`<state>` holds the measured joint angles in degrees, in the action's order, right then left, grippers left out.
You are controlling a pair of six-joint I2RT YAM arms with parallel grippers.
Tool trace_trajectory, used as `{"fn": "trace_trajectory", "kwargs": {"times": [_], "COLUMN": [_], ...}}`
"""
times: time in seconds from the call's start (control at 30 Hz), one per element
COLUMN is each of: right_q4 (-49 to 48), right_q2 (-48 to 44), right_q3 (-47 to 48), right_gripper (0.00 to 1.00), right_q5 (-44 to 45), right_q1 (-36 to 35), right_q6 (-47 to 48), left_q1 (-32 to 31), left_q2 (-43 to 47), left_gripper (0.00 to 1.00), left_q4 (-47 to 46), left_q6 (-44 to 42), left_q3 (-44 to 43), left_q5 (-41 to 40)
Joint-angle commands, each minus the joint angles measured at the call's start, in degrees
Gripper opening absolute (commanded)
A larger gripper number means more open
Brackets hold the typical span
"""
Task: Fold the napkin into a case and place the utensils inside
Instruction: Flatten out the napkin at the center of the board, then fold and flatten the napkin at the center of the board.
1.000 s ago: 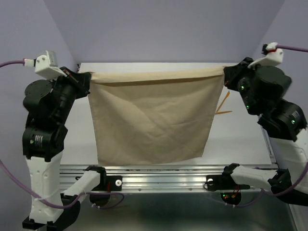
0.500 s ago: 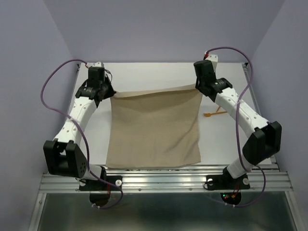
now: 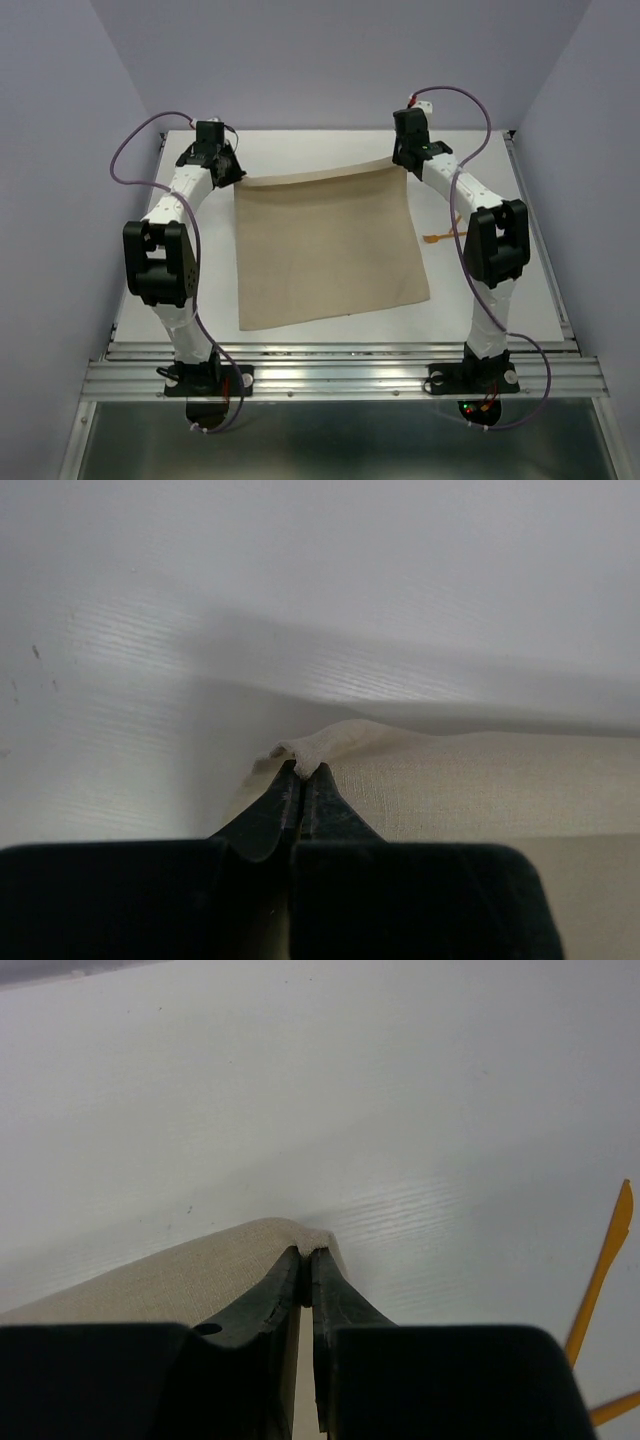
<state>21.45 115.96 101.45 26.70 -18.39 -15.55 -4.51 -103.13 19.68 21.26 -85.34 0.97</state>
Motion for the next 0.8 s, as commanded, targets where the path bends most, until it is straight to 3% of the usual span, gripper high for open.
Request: {"fn": "trace_trajectory", "kwargs": {"times": [0.0,0.37,0.57,0.77], "right_q4": [-3.96,-2.47,-2.47,-2.47], "right_q2": [0.75,-5.75,-2.94,0.75], "right_q3": [4.90,-6.36,-1.70,4.28], "right_gripper": [0.01,0.01,0.01,0.01], "right_q5": [-0.94,-6.31,-4.02,-3.50], "right_q1": [1.17,2.22,2.22,3.28], "right_q6": [1.05,-3.61,-3.43,-4.57], "left_q1": [0.65,0.65,0.73,0.73], "left_q2": [-1.98,5.49,-0.57,-10.06], "left_gripper": [0.00,0.00,0.00,0.00], "left_q4": [-1.84,-3.95,-3.42,-0.26], "left_q6": [0.01,-0.95,-1.22,-1.22], "left_q3": [-5.70,2.64,-5.17,-19.06], "left_q5": [2.45,3.33,3.42,5.79]}}
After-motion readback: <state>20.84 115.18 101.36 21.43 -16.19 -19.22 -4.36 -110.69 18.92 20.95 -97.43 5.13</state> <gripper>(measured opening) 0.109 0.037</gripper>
